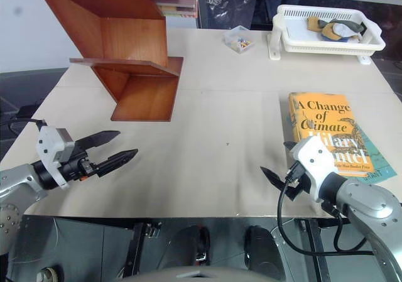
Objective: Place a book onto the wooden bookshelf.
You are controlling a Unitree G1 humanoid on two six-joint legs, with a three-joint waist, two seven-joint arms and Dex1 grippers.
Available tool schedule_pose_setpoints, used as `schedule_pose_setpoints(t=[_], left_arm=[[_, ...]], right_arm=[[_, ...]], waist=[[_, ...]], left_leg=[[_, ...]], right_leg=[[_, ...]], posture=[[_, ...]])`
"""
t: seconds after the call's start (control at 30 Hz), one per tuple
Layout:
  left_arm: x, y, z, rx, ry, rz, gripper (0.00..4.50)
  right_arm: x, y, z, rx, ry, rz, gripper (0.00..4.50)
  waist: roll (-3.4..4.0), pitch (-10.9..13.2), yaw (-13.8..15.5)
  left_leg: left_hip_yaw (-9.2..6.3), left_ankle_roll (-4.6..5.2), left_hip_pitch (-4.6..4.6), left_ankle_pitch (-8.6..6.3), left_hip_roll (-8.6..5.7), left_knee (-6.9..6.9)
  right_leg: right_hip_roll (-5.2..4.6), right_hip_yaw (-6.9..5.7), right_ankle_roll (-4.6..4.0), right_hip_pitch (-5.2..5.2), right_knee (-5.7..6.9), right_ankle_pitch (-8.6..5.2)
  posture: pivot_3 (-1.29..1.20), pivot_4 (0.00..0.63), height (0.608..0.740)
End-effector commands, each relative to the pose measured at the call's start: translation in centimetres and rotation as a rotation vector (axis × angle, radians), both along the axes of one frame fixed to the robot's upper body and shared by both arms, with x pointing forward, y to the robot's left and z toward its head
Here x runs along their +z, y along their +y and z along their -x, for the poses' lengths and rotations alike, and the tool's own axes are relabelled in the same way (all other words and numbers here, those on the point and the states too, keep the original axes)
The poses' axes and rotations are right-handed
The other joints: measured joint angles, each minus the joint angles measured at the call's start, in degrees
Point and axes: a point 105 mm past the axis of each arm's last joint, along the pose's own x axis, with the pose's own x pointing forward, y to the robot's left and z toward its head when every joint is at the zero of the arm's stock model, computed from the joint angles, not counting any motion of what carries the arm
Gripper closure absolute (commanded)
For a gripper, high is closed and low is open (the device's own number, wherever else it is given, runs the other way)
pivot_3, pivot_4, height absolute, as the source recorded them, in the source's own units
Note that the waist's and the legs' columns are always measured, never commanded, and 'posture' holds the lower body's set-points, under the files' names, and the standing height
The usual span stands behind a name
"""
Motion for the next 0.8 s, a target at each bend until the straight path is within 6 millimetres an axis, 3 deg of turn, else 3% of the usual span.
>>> schedule_pose_setpoints(t=[0.03,0.13,0.3,0.4,0.5,0.57,0.67,0.8], left_arm=[[0.8,-1.0,-0.1,-0.027,-0.035,0.016,0.00],[0.8,-2.8,-0.7,-0.061,-0.045,0.056,0.00],[0.8,-3.7,-1.1,-0.090,-0.046,0.071,0.00],[0.9,-4.4,-1.3,-0.129,-0.049,0.075,0.00],[1.2,-5.7,-1.0,-0.209,-0.050,0.086,0.00],[1.8,-7.0,-0.5,-0.301,-0.066,0.096,0.00],[2.8,-9.3,0.7,-0.488,-0.081,0.105,0.00],[3.7,-11.0,0.9,-0.623,-0.106,0.098,0.00]], right_arm=[[1.2,-0.1,-0.1,-0.016,-0.050,0.007,0.03],[1.4,-0.6,-0.9,-0.076,-0.059,-0.019,0.03],[1.4,-0.4,-1.1,-0.086,-0.060,-0.025,0.03],[1.7,-0.5,-1.4,-0.107,-0.062,-0.064,0.79],[2.2,-1.5,-2.0,-0.163,-0.073,-0.088,2.11],[2.9,-3.4,-2.9,-0.246,-0.096,-0.077,3.06],[4.6,-9.4,-4.7,-0.473,-0.142,-0.017,4.32],[4.7,-17.0,-5.7,-0.726,-0.071,0.087,4.32]], waist=[[0.00,0.00,0.00],[-0.02,-0.01,0.13],[-0.03,0.00,-0.04],[-0.03,0.00,-0.03],[-0.03,0.00,-0.02],[-0.03,0.00,0.01],[-0.04,0.01,0.13],[0.00,0.02,0.05]], left_leg=[[0.00,0.00,0.00,0.00,0.00,0.00],[-0.02,-0.01,0.03,0.00,0.00,0.02],[-0.01,0.01,-0.03,0.01,-0.05,0.01],[-0.01,0.00,-0.03,0.01,-0.07,-0.01],[-0.01,0.00,-0.02,0.01,-0.07,0.00],[-0.01,0.01,-0.02,0.01,-0.07,0.03],[0.02,0.01,-0.03,0.01,-0.12,0.07],[0.02,0.03,-0.03,0.02,-0.18,0.02]], right_leg=[[0.00,0.00,0.00,0.00,0.00,0.00],[-0.02,0.00,0.00,0.01,0.01,0.01],[0.03,0.02,0.00,0.01,0.00,0.01],[0.11,0.03,-0.01,0.01,0.00,0.00],[0.11,0.03,0.00,0.02,0.01,0.01],[0.08,0.03,0.00,0.04,0.01,0.01],[0.05,0.07,0.00,0.04,0.01,0.02],[0.16,0.13,-0.03,0.03,0.02,0.03]], posture=[[0.00,0.150,0.740],[0.00,0.150,0.740],[0.00,0.150,0.740],[0.00,0.150,0.740],[0.00,0.150,0.740],[0.00,0.150,0.740],[0.00,0.150,0.740],[0.00,0.150,0.740]])
